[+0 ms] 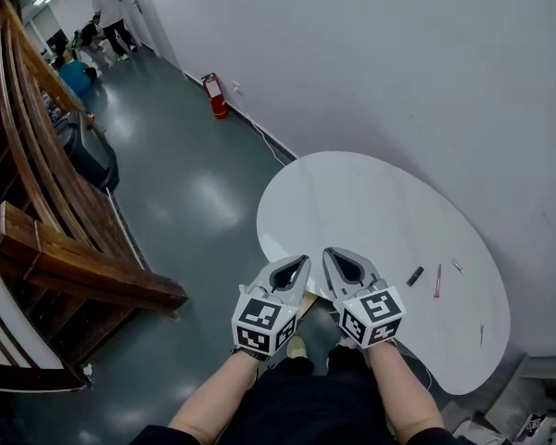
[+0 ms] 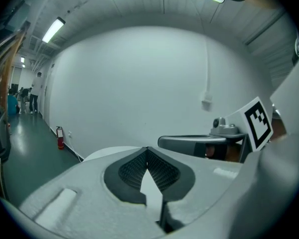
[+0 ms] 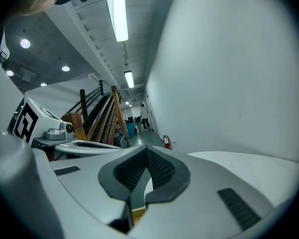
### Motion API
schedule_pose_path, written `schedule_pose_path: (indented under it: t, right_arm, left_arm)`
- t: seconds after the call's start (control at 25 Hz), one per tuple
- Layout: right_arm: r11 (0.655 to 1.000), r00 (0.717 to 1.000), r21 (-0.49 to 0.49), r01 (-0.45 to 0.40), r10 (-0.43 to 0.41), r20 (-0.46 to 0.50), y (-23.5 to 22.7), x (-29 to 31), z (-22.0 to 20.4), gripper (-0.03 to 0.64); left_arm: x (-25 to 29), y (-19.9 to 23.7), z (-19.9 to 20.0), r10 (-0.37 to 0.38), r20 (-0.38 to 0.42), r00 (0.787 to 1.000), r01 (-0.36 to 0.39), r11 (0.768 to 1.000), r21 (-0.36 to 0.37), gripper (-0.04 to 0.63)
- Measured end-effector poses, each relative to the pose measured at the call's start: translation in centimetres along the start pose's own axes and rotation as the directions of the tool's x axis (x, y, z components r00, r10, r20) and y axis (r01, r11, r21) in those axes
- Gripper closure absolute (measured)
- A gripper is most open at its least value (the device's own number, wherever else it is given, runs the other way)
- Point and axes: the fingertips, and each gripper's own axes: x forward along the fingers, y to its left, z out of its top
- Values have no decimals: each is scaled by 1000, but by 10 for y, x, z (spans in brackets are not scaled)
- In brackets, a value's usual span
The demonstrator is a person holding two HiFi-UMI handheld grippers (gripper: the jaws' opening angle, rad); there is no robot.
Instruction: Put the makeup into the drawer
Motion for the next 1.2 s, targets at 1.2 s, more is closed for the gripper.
schedule_pose_path:
  t: [1.2]
  right_arm:
    - [992, 990, -98, 75, -63, 124, -3, -21, 85, 603]
  left_arm:
    - [-2, -23, 85, -69, 115, 991, 61, 995, 78, 586]
